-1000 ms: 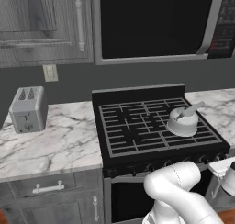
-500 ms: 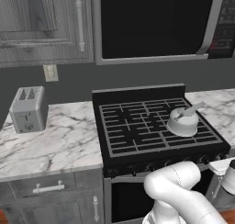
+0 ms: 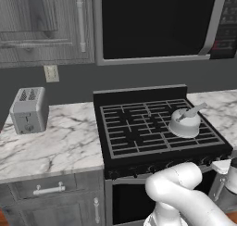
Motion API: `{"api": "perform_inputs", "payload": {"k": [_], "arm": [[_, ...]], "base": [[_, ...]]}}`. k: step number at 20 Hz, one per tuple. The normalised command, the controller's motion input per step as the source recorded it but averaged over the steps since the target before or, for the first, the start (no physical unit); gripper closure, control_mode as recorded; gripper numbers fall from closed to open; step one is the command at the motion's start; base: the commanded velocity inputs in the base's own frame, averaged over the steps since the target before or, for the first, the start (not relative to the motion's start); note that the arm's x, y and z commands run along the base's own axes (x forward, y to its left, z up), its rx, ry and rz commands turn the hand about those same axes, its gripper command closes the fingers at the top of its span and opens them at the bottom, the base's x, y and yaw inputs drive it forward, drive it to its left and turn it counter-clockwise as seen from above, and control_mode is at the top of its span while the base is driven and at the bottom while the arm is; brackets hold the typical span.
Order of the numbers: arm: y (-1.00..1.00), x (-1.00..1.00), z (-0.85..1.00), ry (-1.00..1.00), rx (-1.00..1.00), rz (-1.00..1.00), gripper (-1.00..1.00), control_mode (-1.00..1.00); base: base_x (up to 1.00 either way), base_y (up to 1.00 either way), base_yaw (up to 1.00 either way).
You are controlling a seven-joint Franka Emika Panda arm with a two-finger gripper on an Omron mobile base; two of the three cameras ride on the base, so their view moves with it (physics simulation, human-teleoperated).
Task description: The kettle is done boiling. Turn off the stove, then wait for 300 timesteps before moving the kettle to the dining table.
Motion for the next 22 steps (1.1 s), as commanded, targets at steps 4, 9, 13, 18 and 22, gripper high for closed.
{"api": "perform_inputs", "payload": {"k": [4, 9, 13, 18, 22], "arm": [[-0.06, -0.33, 0.00, 0.00, 0.12, 0.00, -1.00, -1.00], [0.00, -0.46, 0.00, -0.03, 0.08, 0.00, -1.00, -1.00], [0.00, -0.51, 0.03, -0.09, 0.04, 0.00, -1.00, -1.00], [0.00, -0.22, 0.00, -0.04, -0.01, 0.00, -1.00, -1.00], [-0.01, -0.11, 0.00, -0.01, 0.00, 0.00, -1.00, -1.00]], "base": [[0.00, 0.00, 0.00], [0.00, 0.00, 0.00], [0.00, 0.00, 0.00], [0.00, 0.00, 0.00], [0.00, 0.00, 0.00]]}}
